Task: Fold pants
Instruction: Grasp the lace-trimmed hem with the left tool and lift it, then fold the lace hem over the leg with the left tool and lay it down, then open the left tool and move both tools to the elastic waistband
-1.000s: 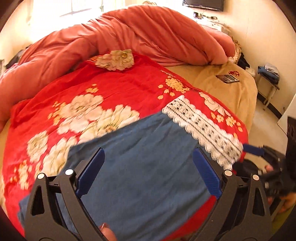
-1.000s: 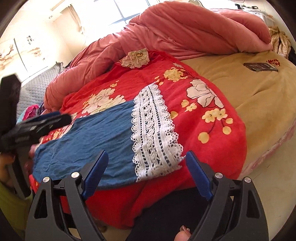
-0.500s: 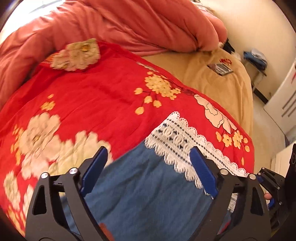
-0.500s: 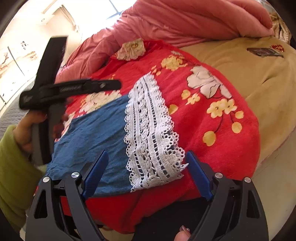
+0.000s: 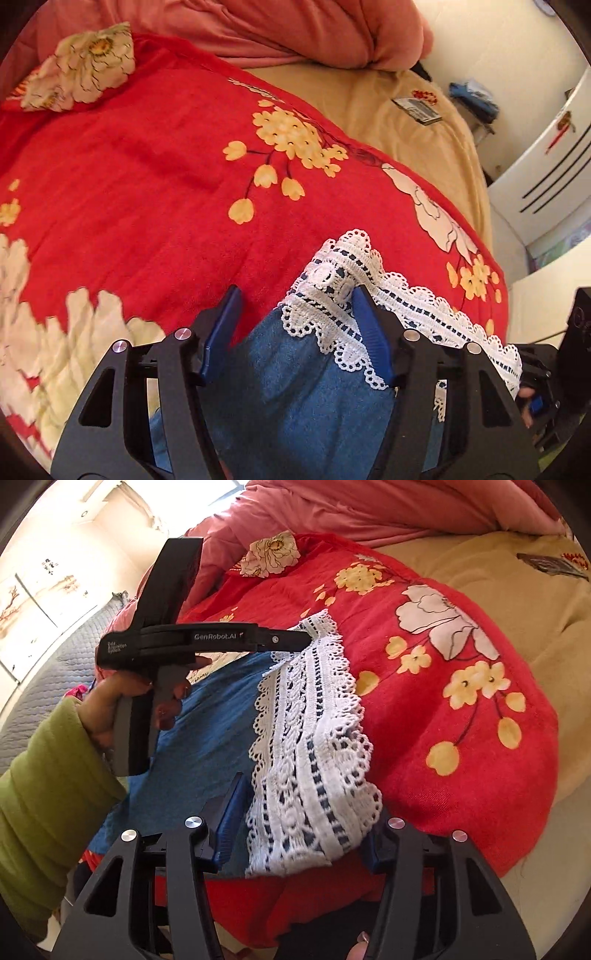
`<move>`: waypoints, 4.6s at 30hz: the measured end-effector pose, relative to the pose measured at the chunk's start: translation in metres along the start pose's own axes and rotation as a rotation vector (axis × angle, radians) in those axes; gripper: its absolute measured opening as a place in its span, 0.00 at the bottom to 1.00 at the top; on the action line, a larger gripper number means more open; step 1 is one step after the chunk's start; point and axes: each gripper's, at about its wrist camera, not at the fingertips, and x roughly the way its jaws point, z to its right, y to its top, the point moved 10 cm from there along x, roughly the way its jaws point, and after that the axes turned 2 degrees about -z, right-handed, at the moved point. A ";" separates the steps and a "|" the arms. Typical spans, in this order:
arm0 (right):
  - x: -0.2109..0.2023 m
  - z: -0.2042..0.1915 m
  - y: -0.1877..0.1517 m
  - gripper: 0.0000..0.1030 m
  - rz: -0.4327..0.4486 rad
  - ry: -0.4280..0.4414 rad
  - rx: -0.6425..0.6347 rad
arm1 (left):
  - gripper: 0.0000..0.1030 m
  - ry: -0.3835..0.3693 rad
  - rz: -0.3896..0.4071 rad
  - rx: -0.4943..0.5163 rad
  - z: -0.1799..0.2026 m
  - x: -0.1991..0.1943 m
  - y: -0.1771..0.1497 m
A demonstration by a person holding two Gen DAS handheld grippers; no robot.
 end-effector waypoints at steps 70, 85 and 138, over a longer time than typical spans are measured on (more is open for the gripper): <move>0.037 -0.184 -0.016 0.72 0.047 0.067 -0.440 | 0.34 -0.064 0.320 -0.609 -0.143 -0.169 -0.187; 0.153 -0.120 0.039 0.72 -0.118 -0.122 -0.357 | 0.14 0.072 0.322 -0.581 -0.154 -0.184 -0.199; 0.070 -0.128 -0.085 0.73 -0.162 -0.043 -0.529 | 0.11 0.045 0.303 -0.893 0.001 -0.186 -0.317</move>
